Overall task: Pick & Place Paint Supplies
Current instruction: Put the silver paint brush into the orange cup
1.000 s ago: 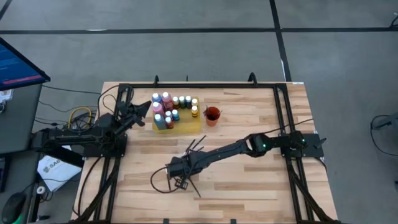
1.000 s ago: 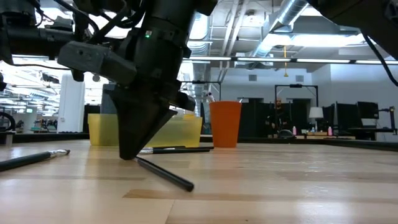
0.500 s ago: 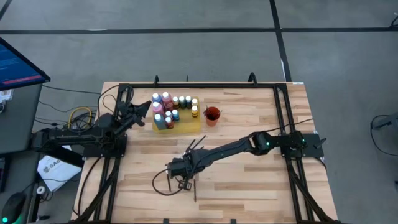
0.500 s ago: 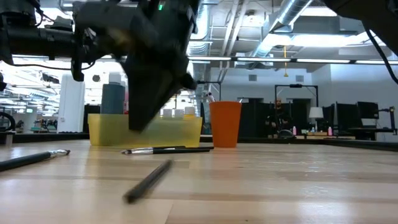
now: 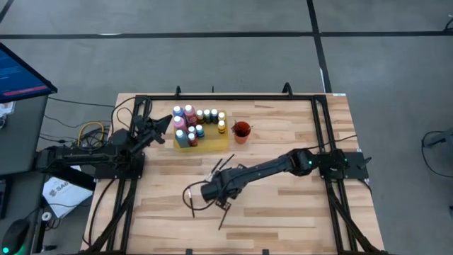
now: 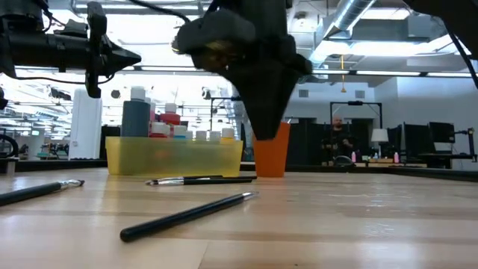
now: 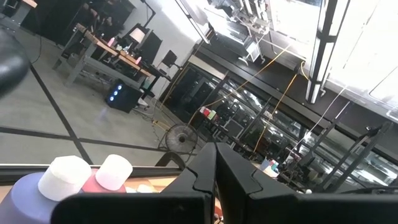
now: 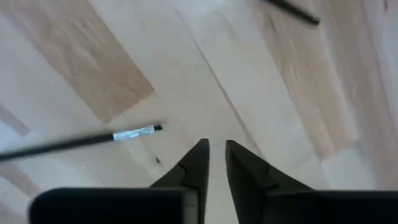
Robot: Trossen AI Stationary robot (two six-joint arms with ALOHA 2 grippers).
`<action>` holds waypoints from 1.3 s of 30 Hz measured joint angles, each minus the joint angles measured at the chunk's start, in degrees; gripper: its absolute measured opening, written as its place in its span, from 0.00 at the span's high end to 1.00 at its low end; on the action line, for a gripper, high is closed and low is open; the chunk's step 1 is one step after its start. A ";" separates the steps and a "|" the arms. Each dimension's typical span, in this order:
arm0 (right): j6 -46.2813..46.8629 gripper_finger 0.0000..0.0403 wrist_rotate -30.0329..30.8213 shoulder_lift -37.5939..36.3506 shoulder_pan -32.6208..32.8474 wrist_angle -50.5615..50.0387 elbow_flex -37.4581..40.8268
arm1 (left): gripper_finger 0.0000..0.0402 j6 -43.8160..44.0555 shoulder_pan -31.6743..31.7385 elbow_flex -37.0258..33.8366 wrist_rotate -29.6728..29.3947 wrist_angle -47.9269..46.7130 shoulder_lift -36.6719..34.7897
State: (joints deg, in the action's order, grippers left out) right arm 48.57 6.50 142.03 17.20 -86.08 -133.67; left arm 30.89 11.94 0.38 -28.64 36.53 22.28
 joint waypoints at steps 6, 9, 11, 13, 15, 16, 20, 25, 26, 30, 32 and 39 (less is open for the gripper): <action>8.13 0.78 -4.51 0.44 1.19 3.16 0.00 | 1.00 0.00 0.00 -0.02 -0.02 -0.02 0.00; 11.80 0.74 -6.77 0.44 2.39 4.89 0.02 | 1.00 0.00 0.01 -0.01 -0.01 -0.02 0.00; 14.74 0.70 -7.15 0.42 2.99 6.04 0.02 | 1.00 0.00 0.00 -0.02 0.00 -0.02 0.00; 17.67 0.66 -7.41 0.43 3.41 6.93 0.02 | 1.00 0.00 0.02 -0.01 0.00 -0.02 0.00; 20.57 0.62 -7.56 0.44 3.12 7.04 0.02 | 1.00 0.00 0.01 -0.01 0.00 -0.02 0.00; 22.30 0.61 -7.59 0.42 2.85 7.07 0.02 | 1.00 0.00 0.01 -0.02 0.00 -0.02 0.00; 28.48 0.59 -7.92 0.44 1.74 8.23 0.02 | 1.00 0.00 0.00 0.00 0.00 -0.02 0.00; 34.64 0.62 -9.33 1.01 0.53 9.54 0.02 | 1.00 0.00 0.01 -0.01 -0.01 -0.04 0.00; 35.86 0.62 -9.53 0.98 0.51 9.75 0.00 | 1.00 0.00 0.00 -0.02 0.00 -0.04 0.00; 40.61 0.64 -9.14 0.94 0.23 9.77 -0.02 | 1.00 0.00 0.00 0.00 0.00 -0.04 0.00; 41.62 0.64 -9.05 0.94 0.17 10.08 -0.02 | 1.00 0.00 0.02 -0.01 -0.01 -0.04 0.00; 45.45 0.60 -9.76 4.59 0.25 12.32 -0.17 | 1.00 0.00 0.02 0.00 0.00 -0.04 0.00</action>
State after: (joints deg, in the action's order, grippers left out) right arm 94.02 -3.26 146.62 17.46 -73.77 -133.84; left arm 30.89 11.96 0.38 -28.64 36.49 22.28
